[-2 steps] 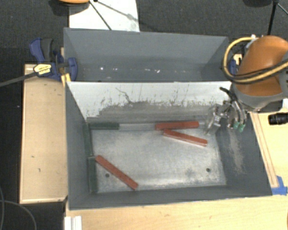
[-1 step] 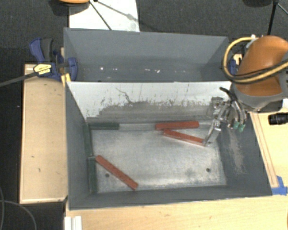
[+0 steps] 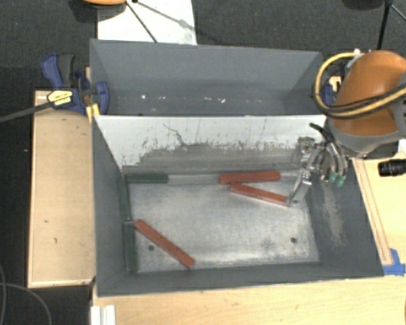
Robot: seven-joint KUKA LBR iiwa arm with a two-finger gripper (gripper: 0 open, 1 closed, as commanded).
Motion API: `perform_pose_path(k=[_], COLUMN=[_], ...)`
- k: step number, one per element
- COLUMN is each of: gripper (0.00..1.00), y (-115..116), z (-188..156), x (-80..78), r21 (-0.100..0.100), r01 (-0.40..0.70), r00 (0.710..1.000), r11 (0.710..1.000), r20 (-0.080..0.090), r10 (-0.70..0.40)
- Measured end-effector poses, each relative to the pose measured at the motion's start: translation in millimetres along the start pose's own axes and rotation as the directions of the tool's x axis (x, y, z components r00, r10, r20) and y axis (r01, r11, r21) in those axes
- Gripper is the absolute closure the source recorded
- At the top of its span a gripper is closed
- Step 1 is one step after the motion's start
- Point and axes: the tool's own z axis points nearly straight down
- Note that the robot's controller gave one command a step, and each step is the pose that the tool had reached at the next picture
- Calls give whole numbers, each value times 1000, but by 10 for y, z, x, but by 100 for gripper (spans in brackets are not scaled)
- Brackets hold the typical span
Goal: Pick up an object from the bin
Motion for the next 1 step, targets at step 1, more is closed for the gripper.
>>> perform_pose_path(k=[1], gripper=[0], y=[1], z=[13], x=[-2], r21=[0], r01=[0], r00=[1000], r11=[1000], r20=[2], r10=[0])
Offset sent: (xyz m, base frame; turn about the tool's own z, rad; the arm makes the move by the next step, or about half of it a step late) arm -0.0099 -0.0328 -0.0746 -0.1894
